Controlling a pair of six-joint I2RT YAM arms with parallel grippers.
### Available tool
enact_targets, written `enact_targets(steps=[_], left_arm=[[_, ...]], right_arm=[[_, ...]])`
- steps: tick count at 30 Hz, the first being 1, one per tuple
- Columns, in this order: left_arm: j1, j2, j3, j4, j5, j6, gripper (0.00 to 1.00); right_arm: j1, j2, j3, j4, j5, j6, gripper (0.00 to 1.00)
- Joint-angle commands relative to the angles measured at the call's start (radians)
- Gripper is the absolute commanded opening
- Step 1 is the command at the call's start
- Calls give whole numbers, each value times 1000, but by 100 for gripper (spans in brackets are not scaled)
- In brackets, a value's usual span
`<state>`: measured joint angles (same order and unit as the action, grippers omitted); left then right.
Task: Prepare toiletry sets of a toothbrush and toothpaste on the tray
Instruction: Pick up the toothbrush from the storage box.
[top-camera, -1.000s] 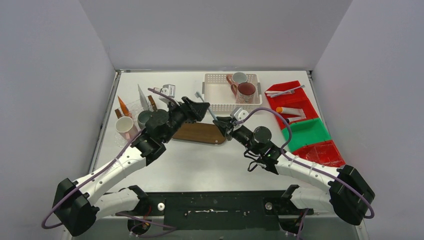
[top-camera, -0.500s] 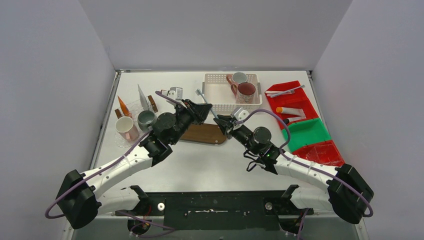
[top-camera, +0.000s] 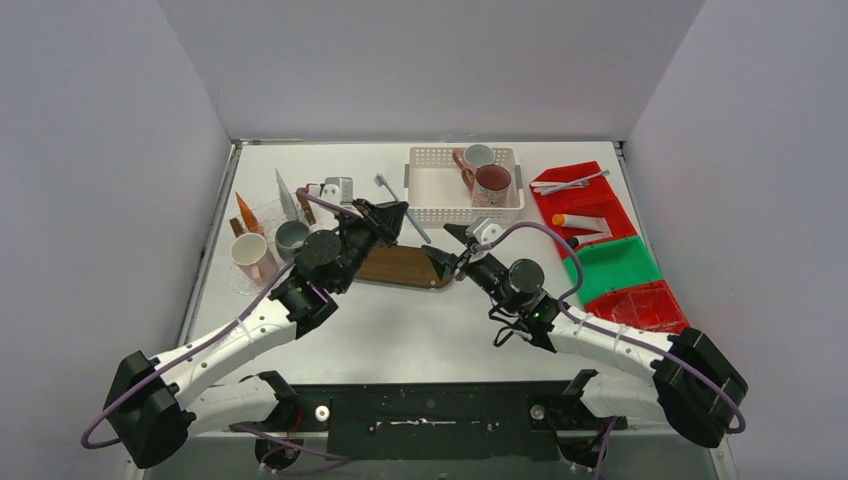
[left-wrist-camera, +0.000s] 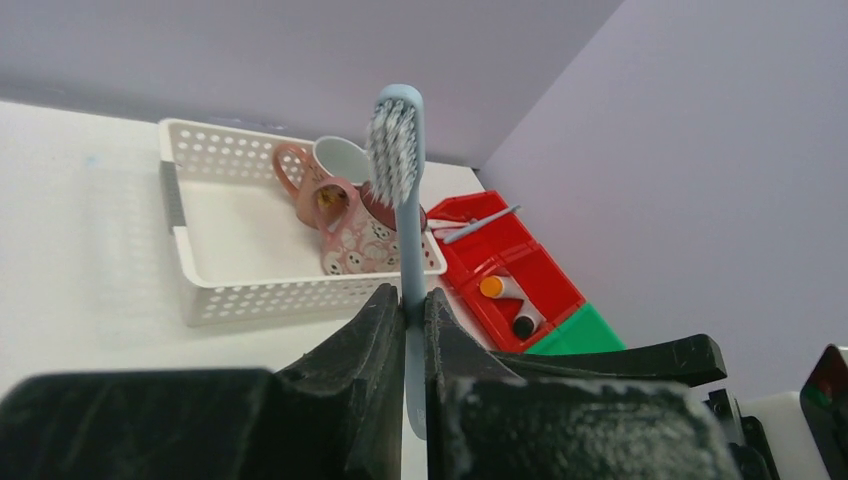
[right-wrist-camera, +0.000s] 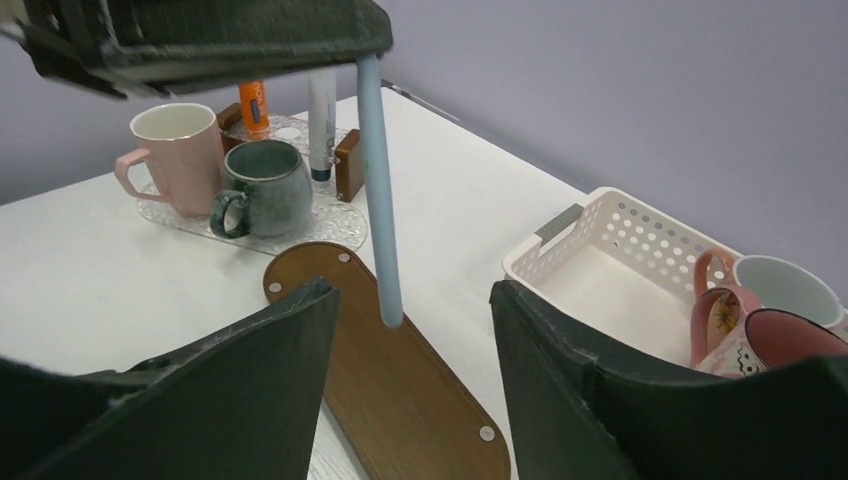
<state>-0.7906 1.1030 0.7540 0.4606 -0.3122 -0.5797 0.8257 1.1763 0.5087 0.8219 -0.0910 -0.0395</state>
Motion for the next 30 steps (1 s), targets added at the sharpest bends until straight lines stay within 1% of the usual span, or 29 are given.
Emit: enact_targets(steps=[1,3,4,6,11,14,21,25,30], left_arm=[[24,-76,-4,20,-107,95,0],[47,-102,-11,0,-124,107,0],[65,-117,-15,-14,-129,109,0],[113,-150,-25,-44,-137,106,0],[212,-238,-55,-109,-171,111,0],[280,-282,-57,-162,-182,114,0],[444,-349,-72,-240,-194,127,0],[547,-380,-90,-265,-206,140,0],[650,-396,-114,-295,-242,179,0]], right_arm=[[4,-41,-27,110,60,25,65],[3,-59,-38,113,84,31,70],[2,-68,-46,117,86,33,74],[-2,-87,-70,125,122,35,79],[-7,-124,-103,130,183,39,88],[-14,-142,-125,137,190,39,92],[-46,-169,-170,164,200,75,100],[-93,-174,-194,193,190,105,100],[-181,-168,-230,238,154,189,100]])
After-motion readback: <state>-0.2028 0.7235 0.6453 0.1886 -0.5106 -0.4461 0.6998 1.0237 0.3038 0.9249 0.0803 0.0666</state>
